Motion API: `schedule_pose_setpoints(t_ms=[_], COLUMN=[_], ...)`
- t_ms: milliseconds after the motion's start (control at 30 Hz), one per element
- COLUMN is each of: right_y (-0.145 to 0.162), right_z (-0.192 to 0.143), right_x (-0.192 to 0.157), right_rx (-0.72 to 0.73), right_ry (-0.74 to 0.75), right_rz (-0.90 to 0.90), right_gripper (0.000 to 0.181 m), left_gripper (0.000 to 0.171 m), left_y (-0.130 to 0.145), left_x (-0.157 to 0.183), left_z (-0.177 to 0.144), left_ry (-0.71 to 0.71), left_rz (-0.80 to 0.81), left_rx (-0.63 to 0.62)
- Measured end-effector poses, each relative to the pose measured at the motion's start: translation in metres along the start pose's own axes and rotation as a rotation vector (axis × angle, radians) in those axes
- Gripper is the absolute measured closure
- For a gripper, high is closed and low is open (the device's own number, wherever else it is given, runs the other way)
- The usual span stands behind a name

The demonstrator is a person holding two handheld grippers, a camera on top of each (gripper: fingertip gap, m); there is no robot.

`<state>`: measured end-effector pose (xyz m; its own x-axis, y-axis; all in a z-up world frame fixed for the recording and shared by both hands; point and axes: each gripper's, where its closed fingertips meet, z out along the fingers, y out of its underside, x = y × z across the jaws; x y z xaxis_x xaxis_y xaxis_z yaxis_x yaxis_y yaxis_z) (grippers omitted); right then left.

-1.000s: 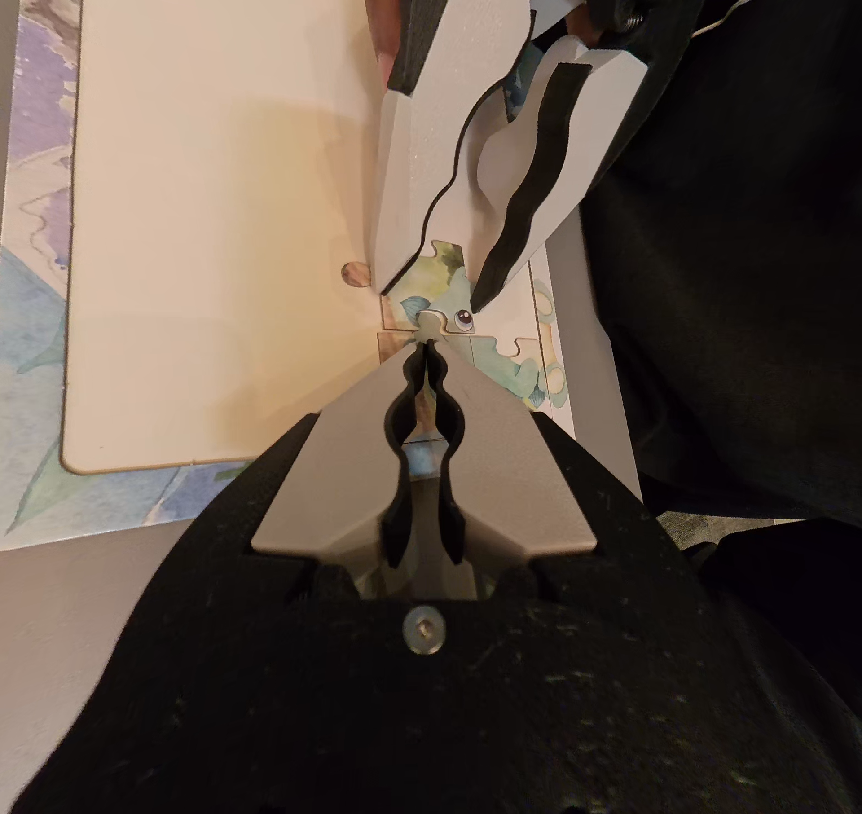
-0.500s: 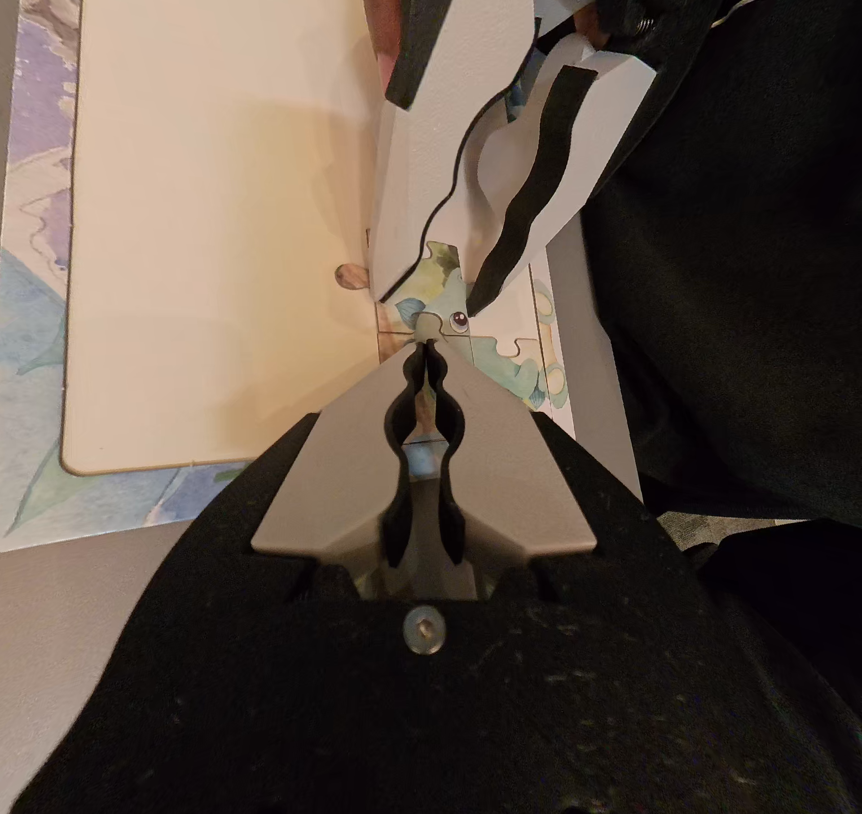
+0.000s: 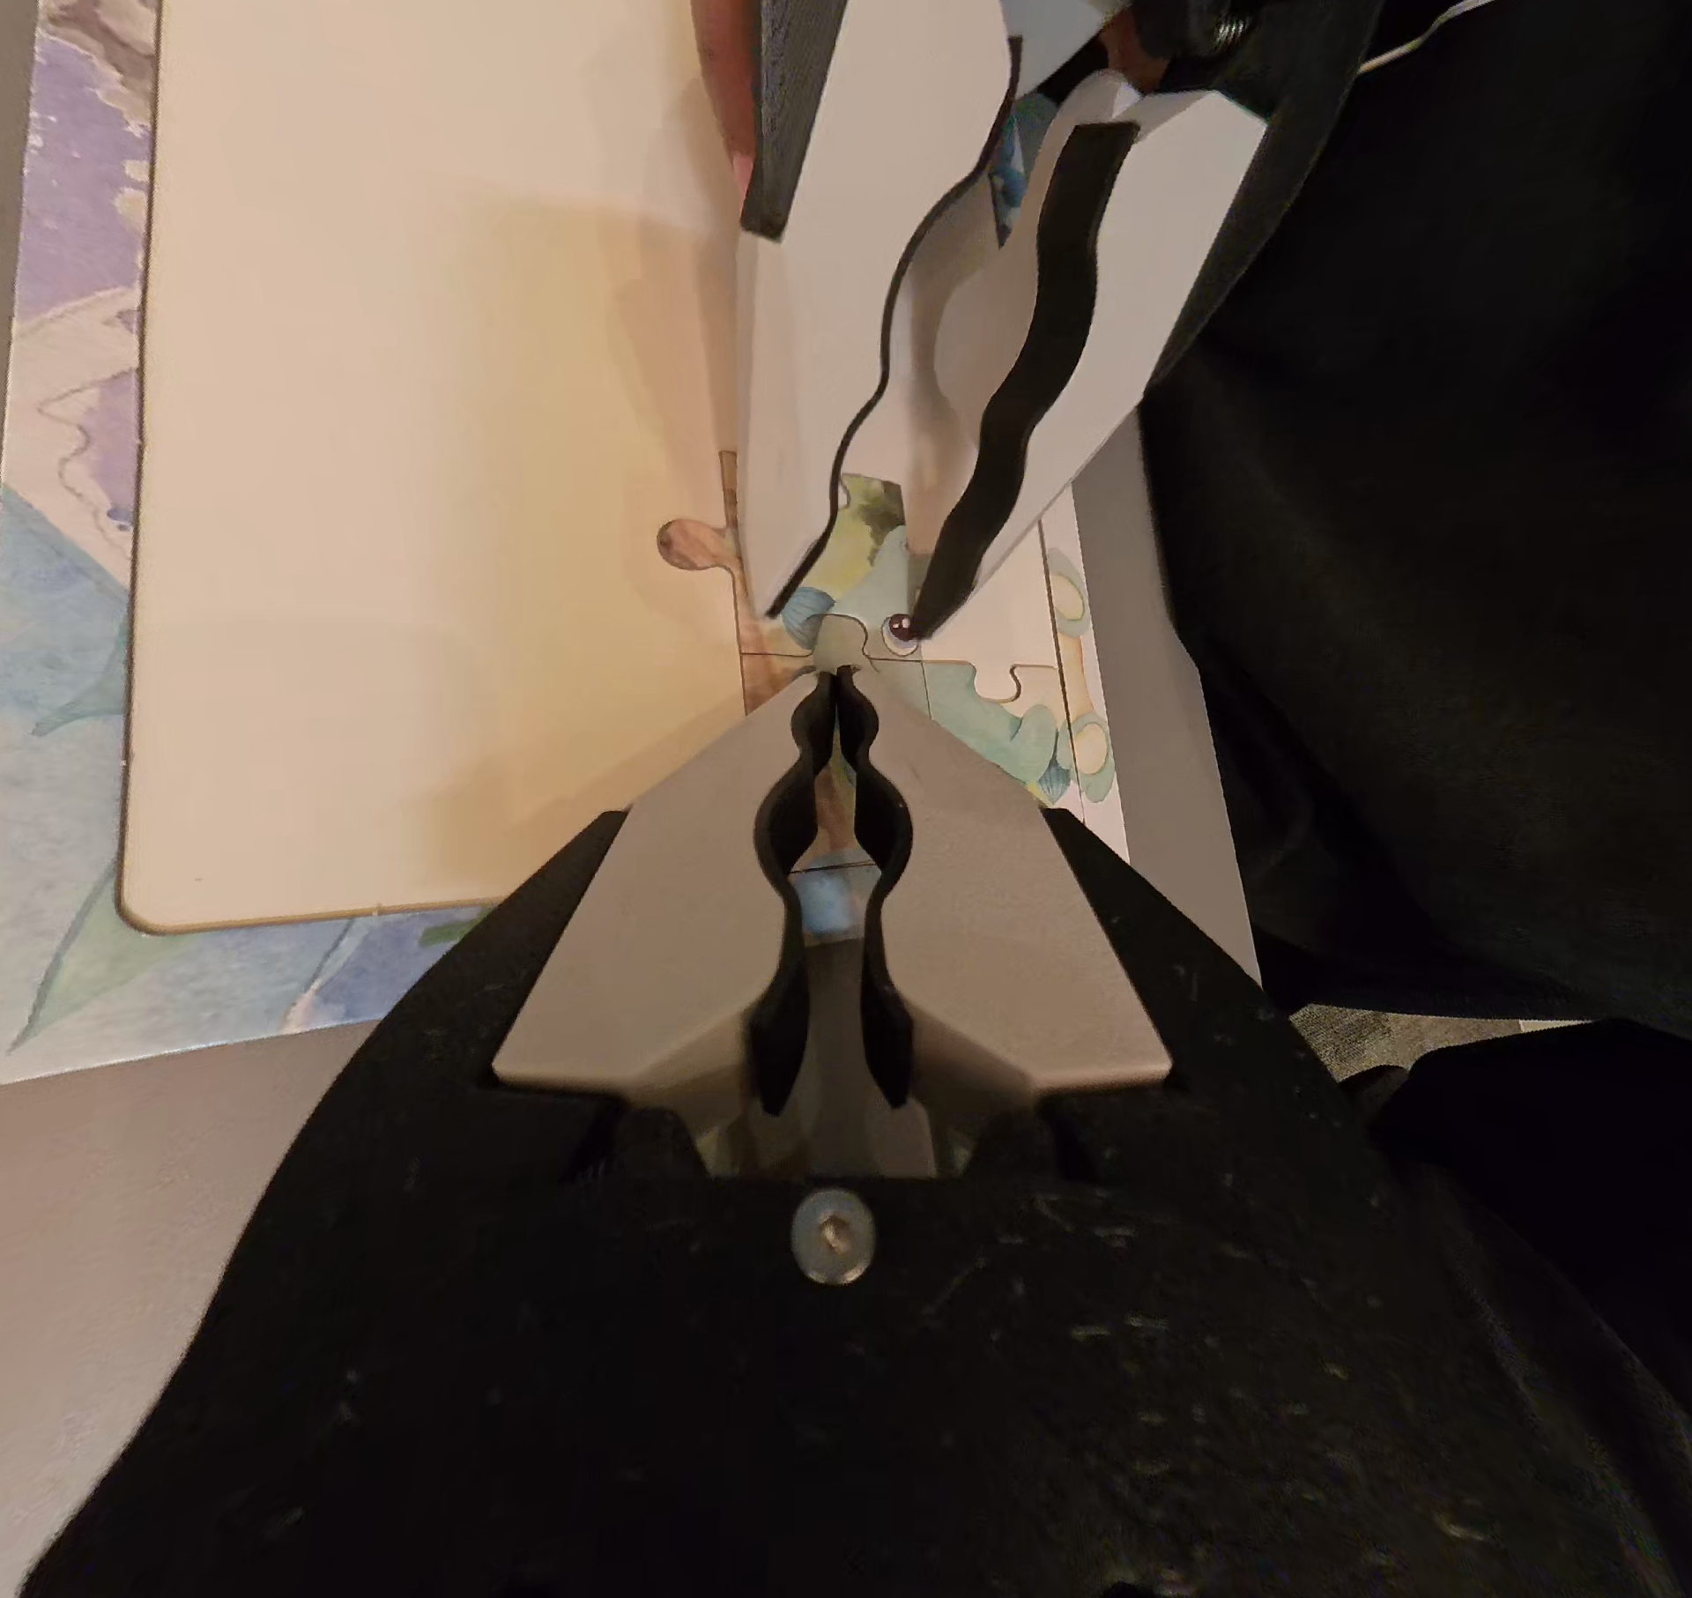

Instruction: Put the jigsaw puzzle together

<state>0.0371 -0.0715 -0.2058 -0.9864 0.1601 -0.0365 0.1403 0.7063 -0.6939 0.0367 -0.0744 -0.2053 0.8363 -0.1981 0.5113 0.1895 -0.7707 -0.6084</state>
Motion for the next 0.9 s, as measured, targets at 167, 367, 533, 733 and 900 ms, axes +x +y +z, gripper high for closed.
schedule_pose_setpoints(t_ms=[167,367,533,733,900], right_y=[0.000,0.001,0.005,0.015,0.011], right_z=[0.000,0.000,-0.003,-0.013,-0.020], right_x=[0.002,0.001,-0.005,-0.003,0.003], right_rx=[-0.013,-0.010,-0.002,-0.004,0.020], right_ry=[0.020,0.026,0.033,0.045,0.073], right_rz=[-0.010,-0.023,-0.028,0.001,-0.016], right_gripper=[0.154,0.152,0.152,0.154,0.154], left_gripper=[0.171,0.171,0.171,0.171,0.171], left_y=[0.000,0.000,0.000,0.000,-0.001], left_x=[0.000,0.000,0.000,0.000,0.001], left_z=[0.000,0.000,0.000,0.000,0.000], left_ry=[0.001,0.001,0.003,0.006,-0.008], left_rz=[-0.001,-0.001,-0.005,-0.009,0.022], left_rx=[0.000,0.001,0.001,0.003,0.002])
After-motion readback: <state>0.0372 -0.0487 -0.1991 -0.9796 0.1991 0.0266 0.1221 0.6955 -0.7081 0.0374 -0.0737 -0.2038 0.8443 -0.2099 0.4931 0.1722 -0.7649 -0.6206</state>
